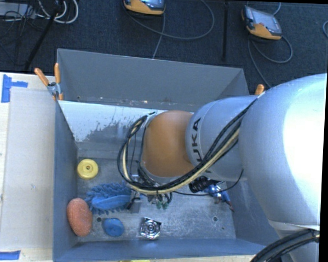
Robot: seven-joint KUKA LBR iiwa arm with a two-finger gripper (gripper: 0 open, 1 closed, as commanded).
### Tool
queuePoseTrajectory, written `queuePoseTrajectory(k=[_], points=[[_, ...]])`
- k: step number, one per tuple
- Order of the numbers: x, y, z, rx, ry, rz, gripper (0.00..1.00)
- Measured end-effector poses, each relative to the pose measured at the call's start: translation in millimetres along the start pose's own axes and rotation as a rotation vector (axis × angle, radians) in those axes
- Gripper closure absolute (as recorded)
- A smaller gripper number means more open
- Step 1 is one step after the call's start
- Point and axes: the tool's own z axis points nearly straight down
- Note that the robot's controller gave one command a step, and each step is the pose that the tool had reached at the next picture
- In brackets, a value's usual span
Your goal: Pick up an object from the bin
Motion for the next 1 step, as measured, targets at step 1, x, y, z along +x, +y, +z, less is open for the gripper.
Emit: queuePoseTrajectory(k=[1], points=[[0.0,-0.1,0.0,0.0,0.0,0.001,1.0]])
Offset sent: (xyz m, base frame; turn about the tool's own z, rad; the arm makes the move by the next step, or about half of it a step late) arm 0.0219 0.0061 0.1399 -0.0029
